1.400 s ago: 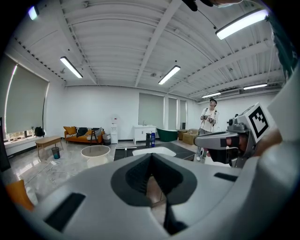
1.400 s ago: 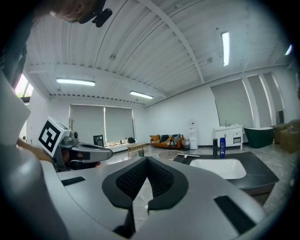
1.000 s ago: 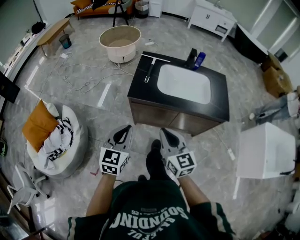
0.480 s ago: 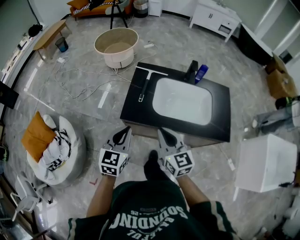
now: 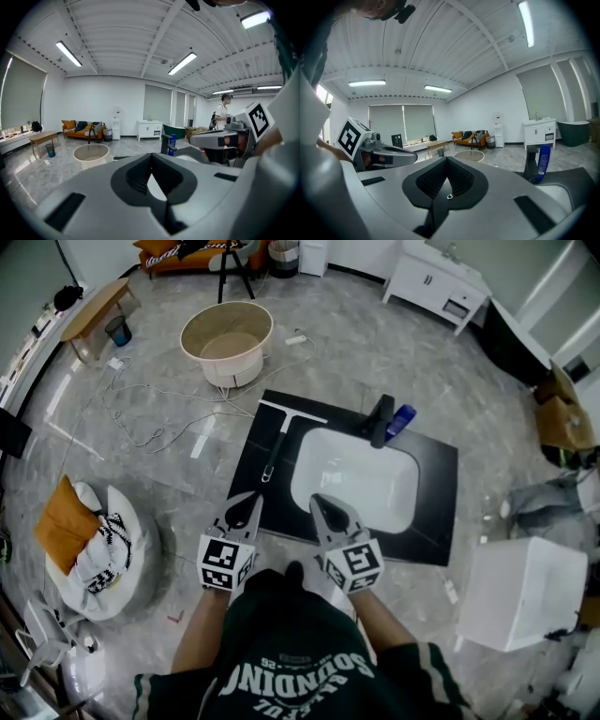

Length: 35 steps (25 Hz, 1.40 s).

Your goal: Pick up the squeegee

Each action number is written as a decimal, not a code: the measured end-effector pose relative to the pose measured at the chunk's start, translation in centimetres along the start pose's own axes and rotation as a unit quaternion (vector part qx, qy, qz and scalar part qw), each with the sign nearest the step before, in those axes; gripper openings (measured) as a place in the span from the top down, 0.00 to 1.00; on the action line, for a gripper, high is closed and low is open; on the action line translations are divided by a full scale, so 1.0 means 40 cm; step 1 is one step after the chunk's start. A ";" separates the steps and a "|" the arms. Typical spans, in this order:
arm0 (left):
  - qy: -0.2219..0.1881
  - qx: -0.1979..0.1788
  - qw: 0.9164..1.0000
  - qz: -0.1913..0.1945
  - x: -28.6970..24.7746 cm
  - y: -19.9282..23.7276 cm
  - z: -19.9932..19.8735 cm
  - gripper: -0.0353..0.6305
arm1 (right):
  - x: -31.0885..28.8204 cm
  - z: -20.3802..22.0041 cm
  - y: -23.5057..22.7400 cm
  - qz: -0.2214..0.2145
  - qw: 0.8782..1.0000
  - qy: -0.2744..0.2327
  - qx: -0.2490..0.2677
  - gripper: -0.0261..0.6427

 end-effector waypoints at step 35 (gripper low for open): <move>0.082 0.005 0.992 0.097 -0.428 0.177 0.016 0.94 | -0.262 0.009 -0.228 0.081 0.994 0.057 -0.046 0.96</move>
Point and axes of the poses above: the fingertips, and each gripper's own axes: x backward along the fingers, y to its left, z out of its underside, the point moved 6 cm from there along x, backward along the fingers, and after that the axes turned 2 degrees about -x, right-handed, at the moved point
